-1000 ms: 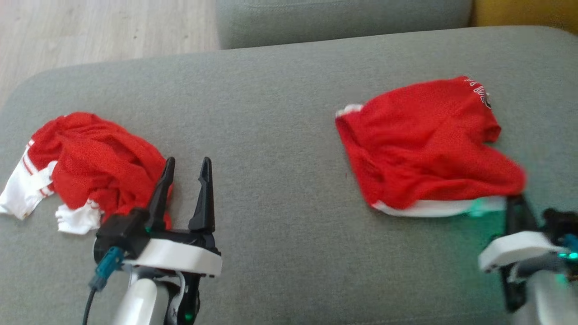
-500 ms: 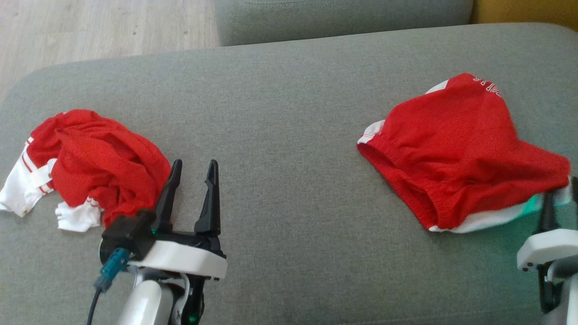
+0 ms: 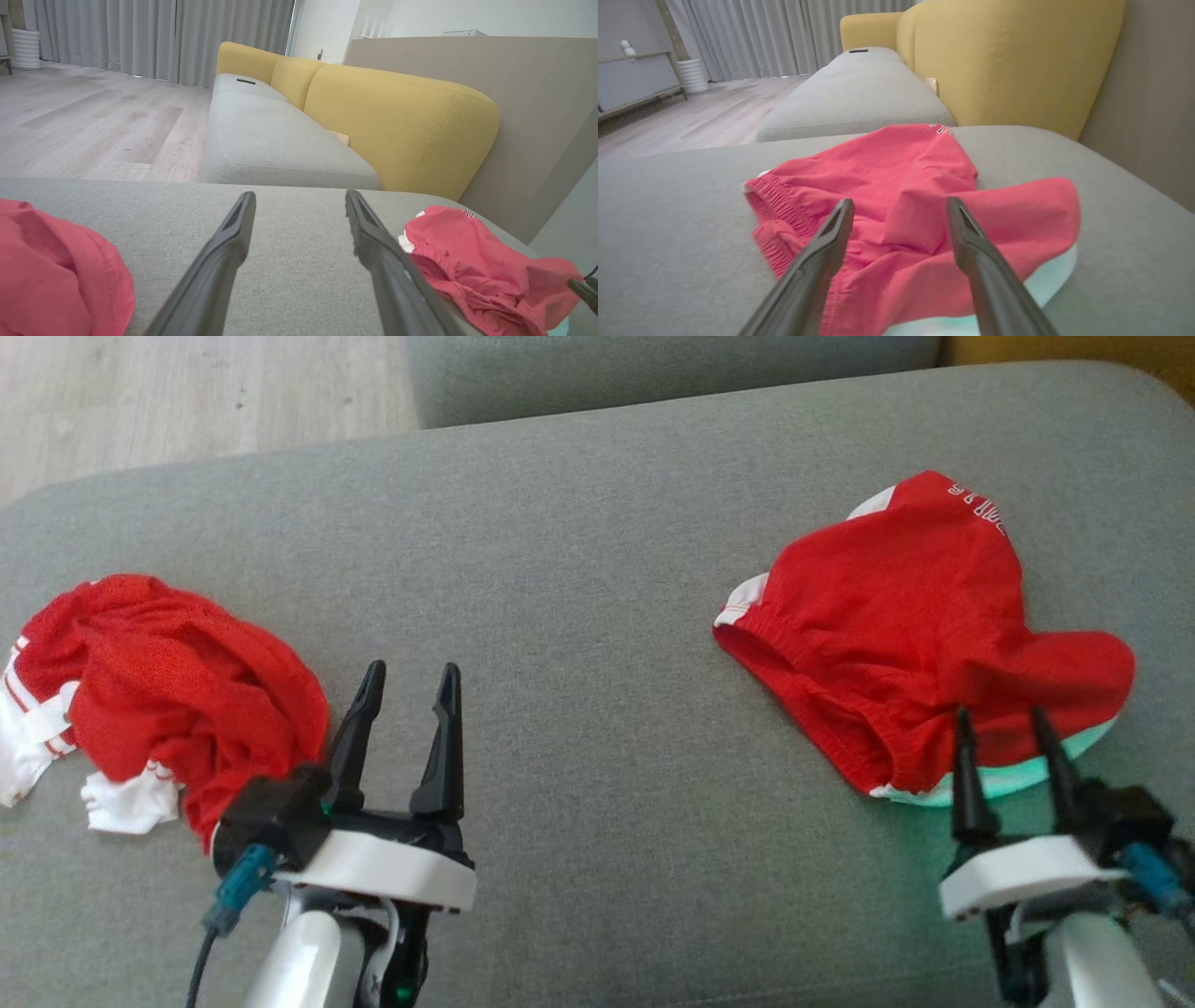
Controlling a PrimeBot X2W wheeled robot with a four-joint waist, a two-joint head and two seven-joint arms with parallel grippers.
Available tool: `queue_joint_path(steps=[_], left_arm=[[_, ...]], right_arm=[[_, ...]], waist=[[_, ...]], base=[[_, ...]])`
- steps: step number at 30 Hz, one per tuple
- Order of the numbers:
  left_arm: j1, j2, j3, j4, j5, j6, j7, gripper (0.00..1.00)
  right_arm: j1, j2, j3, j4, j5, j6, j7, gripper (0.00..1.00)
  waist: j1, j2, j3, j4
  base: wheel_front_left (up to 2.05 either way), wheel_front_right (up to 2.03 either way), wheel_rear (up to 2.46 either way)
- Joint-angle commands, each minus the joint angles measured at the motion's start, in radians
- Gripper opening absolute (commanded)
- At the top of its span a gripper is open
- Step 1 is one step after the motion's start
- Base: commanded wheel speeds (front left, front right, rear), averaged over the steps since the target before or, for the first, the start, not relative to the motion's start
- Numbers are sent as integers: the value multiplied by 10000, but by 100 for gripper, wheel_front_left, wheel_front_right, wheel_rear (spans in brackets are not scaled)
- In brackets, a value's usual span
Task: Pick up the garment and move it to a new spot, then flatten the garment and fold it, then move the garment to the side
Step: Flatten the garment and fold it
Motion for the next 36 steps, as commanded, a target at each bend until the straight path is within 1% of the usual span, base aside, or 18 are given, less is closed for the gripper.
queue_joint_path(steps=[1, 4, 6, 9, 12, 16, 21, 25, 26, 27, 31, 36], left_arm=[[-519, 11, 225, -319, 32, 9, -53, 100], [-578, 11, 134, -307, 9, 16, -53, 100], [-577, 11, 100, -304, -23, 29, -53, 100], [-532, 10, 40, -255, -26, 19, -53, 100], [-497, 10, -6, -214, -35, 10, -53, 100], [-491, 10, -12, -204, -56, 14, -53, 100], [-510, 10, -65, -222, -90, 27, -53, 100], [-503, 10, -108, -220, -84, 22, -53, 100], [-506, 10, -125, -215, -83, 16, -53, 100], [-514, 10, -141, -209, -84, 11, -53, 100], [-553, 10, -188, -176, -99, 28, -53, 100], [-537, 10, -194, -168, -107, 39, -53, 100]], right_arm=[[-39, -74, 414, -320, 228, -7, -104, 100], [183, -74, 827, -195, 646, -7, 120, 100], [270, -74, 1186, -41, 698, -7, 349, 100], [280, -74, 1460, 206, 805, -7, 565, 100], [149, -74, 1407, 398, 745, -7, 599, 100], [-123, -74, 1069, 681, 482, -7, 658, 100], [-406, -74, 859, 1244, 99, -7, 1068, 100], [-605, -74, 801, 1751, 15, -7, 1338, 100], [-657, -74, 821, 1885, 77, -7, 1382, 45], [-722, -74, 888, 1978, 157, -7, 1362, 0], [-1085, -74, 1567, 2098, 776, -7, 924, 0], [-1595, -74, 2600, 1919, 1197, -7, 590, 0]], waist=[[0, 0, 20, -8], [0, 0, 41, 48], [0, 0, 59, 123], [0, 0, 88, 284], [0, 0, 101, 478], [0, 0, 123, 726], [0, 0, 186, 997], [0, 0, 238, 1122], [0, 0, 245, 1154], [0, 0, 250, 1184], [0, 0, 199, 1312], [0, 0, 112, 1410]], base=[[0, 0, 0], [0, 0, 0], [0, 0, 0], [0, 0, 0], [0, 0, 0], [0, 0, 0], [0, 0, 0], [0, 0, 0], [0, 0, 0], [0, 0, 0], [0, 0, 0], [0, 0, 0]])
